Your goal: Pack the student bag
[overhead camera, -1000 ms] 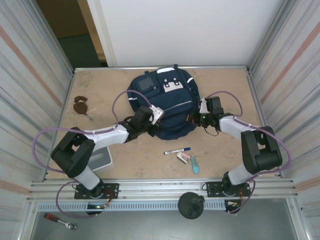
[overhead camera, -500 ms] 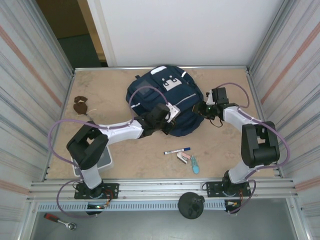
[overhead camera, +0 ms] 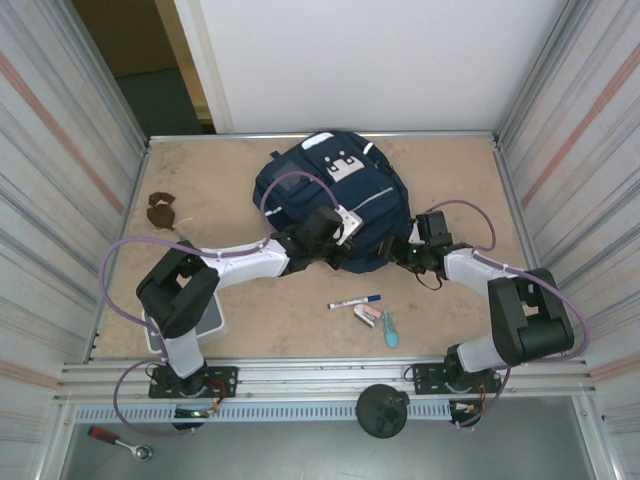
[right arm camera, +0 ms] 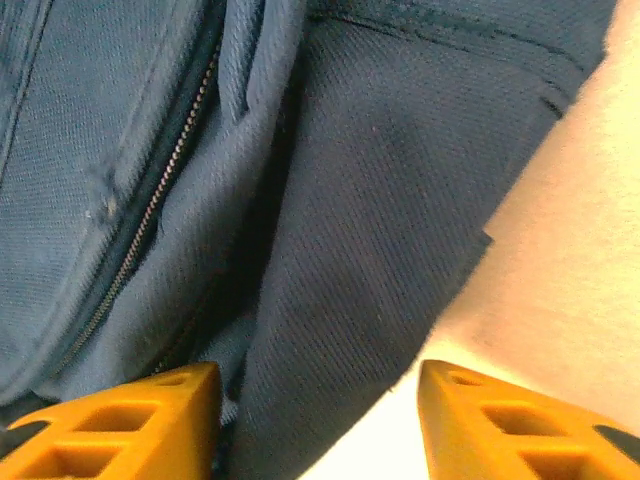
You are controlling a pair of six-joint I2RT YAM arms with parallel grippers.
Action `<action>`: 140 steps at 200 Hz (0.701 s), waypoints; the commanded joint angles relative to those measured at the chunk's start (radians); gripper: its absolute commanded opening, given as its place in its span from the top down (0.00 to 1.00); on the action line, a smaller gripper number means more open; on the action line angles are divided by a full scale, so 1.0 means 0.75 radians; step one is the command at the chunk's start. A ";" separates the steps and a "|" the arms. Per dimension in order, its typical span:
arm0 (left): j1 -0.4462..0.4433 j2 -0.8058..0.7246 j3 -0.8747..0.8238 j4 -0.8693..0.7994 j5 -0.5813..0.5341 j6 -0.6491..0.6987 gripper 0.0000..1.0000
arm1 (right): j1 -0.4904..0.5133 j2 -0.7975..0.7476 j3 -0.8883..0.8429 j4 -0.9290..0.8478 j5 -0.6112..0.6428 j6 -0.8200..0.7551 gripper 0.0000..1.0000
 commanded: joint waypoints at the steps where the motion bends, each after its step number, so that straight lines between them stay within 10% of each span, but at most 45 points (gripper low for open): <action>1: -0.021 -0.057 -0.042 0.007 -0.006 0.004 1.00 | -0.001 0.053 0.013 0.097 0.005 0.024 0.64; 41: 0.024 -0.162 -0.163 -0.001 -0.061 0.032 1.00 | -0.044 0.019 -0.020 0.093 0.073 -0.004 0.90; 140: 0.246 -0.293 -0.345 0.057 0.050 0.032 1.00 | -0.090 -0.050 -0.024 0.077 0.065 -0.023 1.00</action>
